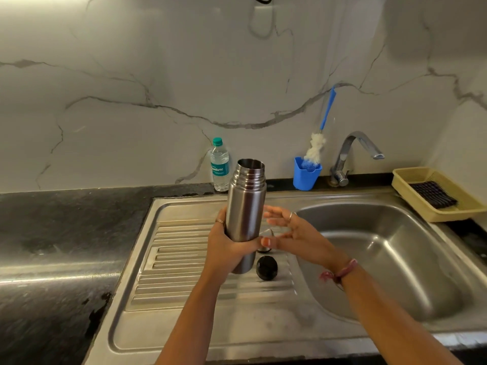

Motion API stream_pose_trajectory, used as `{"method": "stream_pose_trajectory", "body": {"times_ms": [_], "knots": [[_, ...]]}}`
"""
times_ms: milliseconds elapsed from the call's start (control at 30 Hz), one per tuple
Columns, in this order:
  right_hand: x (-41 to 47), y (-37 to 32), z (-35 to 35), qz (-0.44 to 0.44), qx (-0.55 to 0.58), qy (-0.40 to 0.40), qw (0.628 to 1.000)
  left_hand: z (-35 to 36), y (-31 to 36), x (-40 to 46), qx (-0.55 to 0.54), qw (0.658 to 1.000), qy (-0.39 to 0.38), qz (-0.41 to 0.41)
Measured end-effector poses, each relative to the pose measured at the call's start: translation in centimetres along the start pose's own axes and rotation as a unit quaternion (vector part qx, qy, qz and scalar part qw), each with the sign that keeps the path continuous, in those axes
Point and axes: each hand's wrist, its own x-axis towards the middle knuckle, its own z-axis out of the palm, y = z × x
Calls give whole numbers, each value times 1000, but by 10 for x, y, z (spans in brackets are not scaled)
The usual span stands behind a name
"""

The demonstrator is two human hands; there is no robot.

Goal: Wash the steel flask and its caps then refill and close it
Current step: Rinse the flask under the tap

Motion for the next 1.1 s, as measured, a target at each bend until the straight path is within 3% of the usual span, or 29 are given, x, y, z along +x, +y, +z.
{"method": "stream_pose_trajectory", "body": {"times_ms": [333,667,833,933,1100], "knots": [[-38,-9,-40,11,127,149,980,99,31,-5,-70,994,-83,10],[-93,36,-131,36,16,241,970,206,45,-18,-83,979,-185,-13],[-119,64,-172,76,-50,228,969,228,17,-14,20,962,-273,-19],[-134,82,-197,110,-124,210,964,226,-13,-15,55,974,-210,-62],[-157,100,-234,158,-236,159,946,217,-53,-19,23,990,-69,-123]]}}
